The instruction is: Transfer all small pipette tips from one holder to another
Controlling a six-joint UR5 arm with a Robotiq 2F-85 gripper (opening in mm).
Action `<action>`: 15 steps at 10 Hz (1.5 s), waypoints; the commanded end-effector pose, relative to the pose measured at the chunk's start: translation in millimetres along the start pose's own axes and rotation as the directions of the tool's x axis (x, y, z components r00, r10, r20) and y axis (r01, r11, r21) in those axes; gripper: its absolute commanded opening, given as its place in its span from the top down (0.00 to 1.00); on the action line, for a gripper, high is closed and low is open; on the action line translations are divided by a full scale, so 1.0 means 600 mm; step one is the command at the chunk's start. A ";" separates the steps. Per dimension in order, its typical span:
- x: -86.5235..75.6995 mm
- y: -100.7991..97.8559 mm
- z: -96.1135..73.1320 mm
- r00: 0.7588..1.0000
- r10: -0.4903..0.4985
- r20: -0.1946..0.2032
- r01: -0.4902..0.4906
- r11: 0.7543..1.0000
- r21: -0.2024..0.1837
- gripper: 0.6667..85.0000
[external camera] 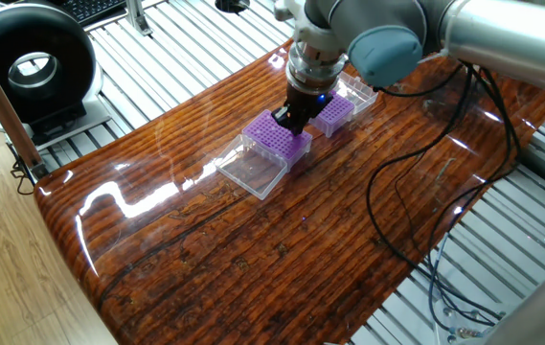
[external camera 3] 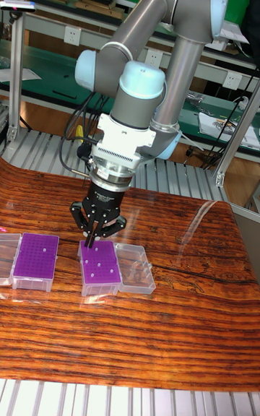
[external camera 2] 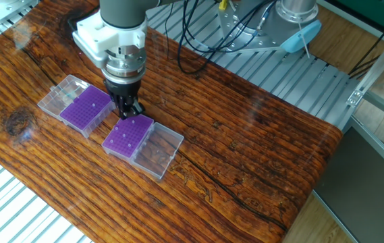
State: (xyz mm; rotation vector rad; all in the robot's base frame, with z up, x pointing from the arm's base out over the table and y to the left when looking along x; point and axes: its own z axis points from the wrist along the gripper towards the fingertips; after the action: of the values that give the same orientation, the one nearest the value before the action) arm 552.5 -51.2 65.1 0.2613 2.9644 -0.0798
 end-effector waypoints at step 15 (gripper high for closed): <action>-0.054 -0.099 -0.054 0.986 -0.167 -0.010 0.167 0.986 0.020 0.99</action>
State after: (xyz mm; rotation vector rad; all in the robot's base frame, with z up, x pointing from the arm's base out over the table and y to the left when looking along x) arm 560.4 -93.3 99.9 0.0914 2.9993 -0.1199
